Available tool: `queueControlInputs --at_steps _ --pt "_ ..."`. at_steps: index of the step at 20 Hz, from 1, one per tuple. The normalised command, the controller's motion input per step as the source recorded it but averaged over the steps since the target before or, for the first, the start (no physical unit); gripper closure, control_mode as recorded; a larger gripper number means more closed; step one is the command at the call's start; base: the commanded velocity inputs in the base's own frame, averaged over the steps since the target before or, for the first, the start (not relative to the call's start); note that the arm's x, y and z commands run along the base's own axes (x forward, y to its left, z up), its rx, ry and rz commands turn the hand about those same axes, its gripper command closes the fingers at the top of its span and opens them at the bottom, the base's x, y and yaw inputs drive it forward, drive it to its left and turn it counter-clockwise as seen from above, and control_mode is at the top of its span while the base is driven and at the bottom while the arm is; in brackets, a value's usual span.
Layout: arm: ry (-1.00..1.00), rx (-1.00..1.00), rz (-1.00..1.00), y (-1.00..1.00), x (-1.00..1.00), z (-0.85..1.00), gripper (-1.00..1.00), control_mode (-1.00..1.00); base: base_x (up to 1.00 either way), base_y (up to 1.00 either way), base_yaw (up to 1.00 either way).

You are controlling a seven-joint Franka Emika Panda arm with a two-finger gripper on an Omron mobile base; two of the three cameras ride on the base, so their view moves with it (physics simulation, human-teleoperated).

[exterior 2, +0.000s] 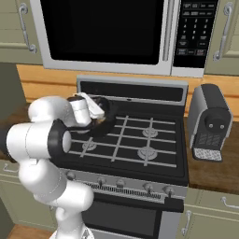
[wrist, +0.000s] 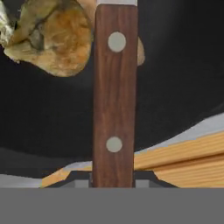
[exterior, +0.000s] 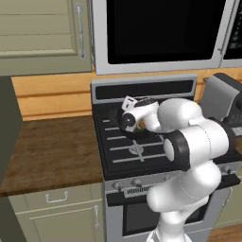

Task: Put the onion and sweet potato in the pot. Retrieve the spatula and lightly stir the vegetables in the pot.

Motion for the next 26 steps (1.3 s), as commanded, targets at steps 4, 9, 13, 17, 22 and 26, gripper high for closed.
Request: queueControlInputs --at_steps 4,9,13,17,22,26 --pt "0.04 0.09 0.12 0.02 0.06 0.27 1.0 -1.0 0.0 0.0 0.0" --pt "-0.05 0.0 0.03 0.0 0.27 0.0 1.0 -1.0 0.0 0.0 0.0" --pt "-0.22 -0.08 0.02 0.0 0.11 0.0 1.0 -1.0 0.0 0.0 0.0" --pt "-0.39 -0.32 0.04 -0.08 0.0 -0.19 1.0 -1.0 0.0 0.0 0.0" --pt "-0.32 -0.44 0.04 -0.06 0.0 -0.63 1.0 -1.0 0.0 0.0 0.0" --pt "-0.14 -0.35 0.0 0.0 0.0 -0.82 1.0 -1.0 0.0 0.0 0.0"
